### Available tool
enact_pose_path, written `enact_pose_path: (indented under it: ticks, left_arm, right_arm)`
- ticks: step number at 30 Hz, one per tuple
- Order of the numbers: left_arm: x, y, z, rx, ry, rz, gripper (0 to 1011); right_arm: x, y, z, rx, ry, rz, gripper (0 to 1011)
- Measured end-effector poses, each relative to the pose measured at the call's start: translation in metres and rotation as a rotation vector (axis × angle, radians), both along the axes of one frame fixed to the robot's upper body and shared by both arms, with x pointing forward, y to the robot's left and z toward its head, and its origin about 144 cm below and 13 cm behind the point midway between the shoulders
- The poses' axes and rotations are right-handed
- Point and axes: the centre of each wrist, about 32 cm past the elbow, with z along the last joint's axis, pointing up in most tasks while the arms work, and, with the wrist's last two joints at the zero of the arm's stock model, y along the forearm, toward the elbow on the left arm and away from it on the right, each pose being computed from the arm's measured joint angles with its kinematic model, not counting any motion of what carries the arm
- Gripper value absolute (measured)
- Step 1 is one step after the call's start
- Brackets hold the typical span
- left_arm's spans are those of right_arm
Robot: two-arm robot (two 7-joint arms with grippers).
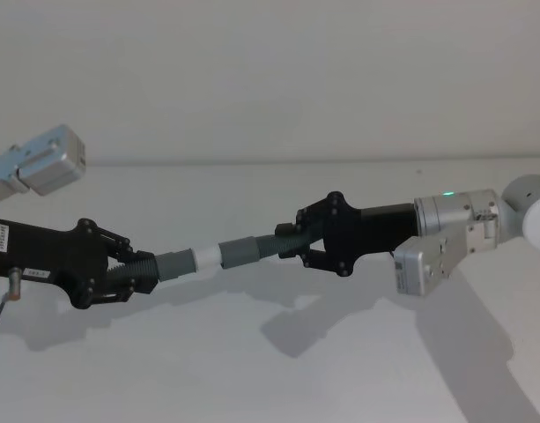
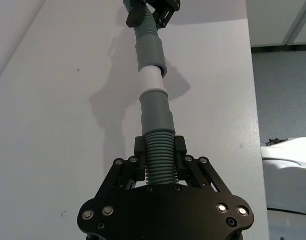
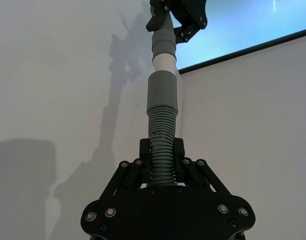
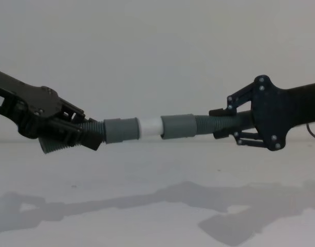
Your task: Use both hands to pick up one end of the pipe from the table, align the ends, and insert them.
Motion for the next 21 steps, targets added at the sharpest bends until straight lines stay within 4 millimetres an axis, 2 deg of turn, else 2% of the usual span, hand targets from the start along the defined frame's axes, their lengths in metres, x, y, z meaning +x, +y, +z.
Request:
enact_pose_path:
  ticks: [21]
  left_arm:
    - [0.0, 0.0001, 0.0, 0.0, 0.0, 0.0, 302]
  right_arm:
    - [0.0003, -0.0034, -0.0001, -0.001, 0.007, -0.011, 230]
